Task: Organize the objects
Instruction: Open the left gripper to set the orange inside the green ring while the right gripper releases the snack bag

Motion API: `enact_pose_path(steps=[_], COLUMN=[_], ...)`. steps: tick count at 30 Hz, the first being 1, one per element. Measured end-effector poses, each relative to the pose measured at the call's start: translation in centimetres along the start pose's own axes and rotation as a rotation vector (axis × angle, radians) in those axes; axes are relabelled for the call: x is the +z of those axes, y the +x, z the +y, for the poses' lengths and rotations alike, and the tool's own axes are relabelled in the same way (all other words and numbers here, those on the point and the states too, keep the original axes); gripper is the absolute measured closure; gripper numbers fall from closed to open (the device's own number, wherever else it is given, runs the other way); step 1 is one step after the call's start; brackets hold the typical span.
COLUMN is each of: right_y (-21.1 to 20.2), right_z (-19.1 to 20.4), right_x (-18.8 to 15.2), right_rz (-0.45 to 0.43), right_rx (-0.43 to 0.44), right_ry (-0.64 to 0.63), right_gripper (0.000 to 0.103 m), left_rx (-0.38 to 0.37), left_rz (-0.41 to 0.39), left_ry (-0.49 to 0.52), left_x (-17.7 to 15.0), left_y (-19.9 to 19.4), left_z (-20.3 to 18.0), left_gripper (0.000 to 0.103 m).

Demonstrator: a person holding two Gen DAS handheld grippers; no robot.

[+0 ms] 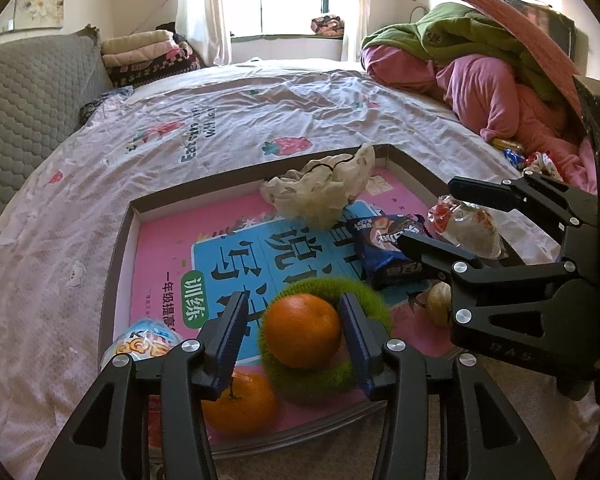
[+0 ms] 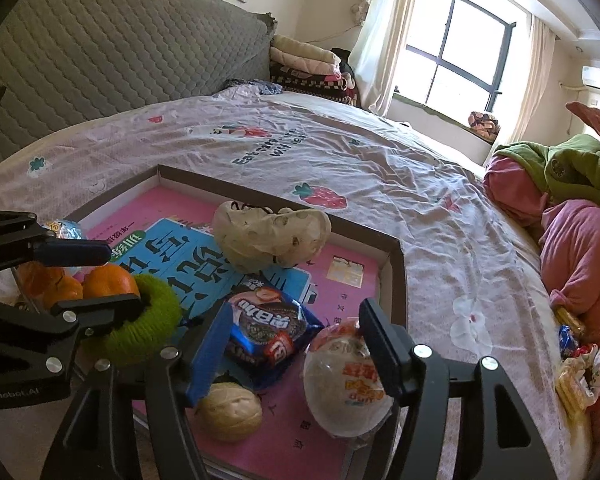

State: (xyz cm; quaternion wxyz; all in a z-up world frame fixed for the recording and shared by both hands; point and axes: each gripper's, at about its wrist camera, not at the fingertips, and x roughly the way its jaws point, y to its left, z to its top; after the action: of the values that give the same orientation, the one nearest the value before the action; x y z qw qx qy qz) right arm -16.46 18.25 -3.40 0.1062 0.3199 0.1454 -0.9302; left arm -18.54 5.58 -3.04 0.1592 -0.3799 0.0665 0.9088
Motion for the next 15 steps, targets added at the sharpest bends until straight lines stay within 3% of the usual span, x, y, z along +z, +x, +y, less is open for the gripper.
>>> enact_pose_path(steps=[4,12,15], right_y=[-0.14,-0.23,-0.45], right_z=[0.06,0.16,0.06], right_x=[0.02,0.05,0.13], right_rz=[-0.001,-0.006,-0.012], right_rx=[0.009,0.018,0.022], right_ry=[-0.002,0.005,0.011], right_gripper=[0.038,0.038,0.038], left_rx=[0.003,0.008,0.01], left_rz=[-0.006,-0.011,-0.021], left_ry=[-0.003,-0.01,-0.011], left_x=[0.1,0.23,0.32], left_y=[-0.11,-0.31,-0.7], left_z=[0.1,0.29,0.31], left_gripper=[0.048,0.048,0.042])
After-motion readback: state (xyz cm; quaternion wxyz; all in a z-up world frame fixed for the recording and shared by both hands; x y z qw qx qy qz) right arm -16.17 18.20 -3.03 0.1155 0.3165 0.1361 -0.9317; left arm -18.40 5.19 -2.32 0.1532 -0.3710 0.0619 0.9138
